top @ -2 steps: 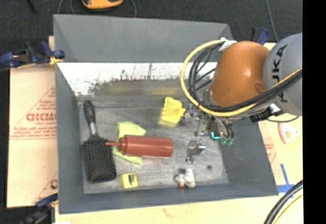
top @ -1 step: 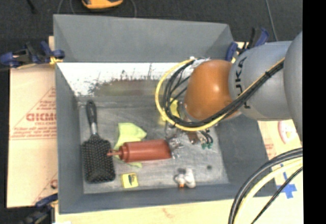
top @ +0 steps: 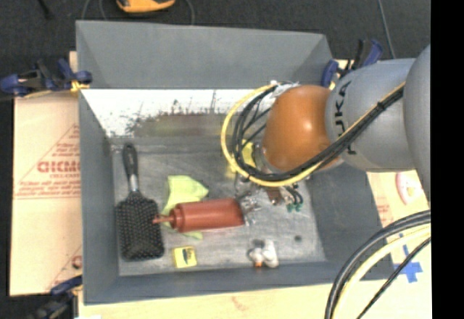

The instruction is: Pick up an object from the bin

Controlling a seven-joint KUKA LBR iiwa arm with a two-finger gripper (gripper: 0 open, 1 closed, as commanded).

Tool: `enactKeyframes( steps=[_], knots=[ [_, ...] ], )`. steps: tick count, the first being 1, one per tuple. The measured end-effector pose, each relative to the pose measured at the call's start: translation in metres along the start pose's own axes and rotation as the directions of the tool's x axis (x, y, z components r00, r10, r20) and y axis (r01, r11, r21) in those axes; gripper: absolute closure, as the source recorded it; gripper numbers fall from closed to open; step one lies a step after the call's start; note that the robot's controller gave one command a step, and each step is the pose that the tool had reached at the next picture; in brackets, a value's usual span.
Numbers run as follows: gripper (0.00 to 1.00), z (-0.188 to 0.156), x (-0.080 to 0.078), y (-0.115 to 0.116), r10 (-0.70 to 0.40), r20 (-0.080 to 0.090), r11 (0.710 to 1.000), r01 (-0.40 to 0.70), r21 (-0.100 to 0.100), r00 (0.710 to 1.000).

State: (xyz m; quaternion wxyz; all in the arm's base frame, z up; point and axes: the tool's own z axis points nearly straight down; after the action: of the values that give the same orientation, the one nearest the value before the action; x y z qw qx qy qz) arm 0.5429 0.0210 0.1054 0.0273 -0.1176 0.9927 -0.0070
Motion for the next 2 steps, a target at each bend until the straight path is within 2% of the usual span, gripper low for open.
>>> enactKeyframes(
  steps=[2],
  knots=[
    [1.00,-0.0024,0.0031,-0.0007,0.001,0.002,1.000,-0.001,-0.002,1.000]
  ],
)
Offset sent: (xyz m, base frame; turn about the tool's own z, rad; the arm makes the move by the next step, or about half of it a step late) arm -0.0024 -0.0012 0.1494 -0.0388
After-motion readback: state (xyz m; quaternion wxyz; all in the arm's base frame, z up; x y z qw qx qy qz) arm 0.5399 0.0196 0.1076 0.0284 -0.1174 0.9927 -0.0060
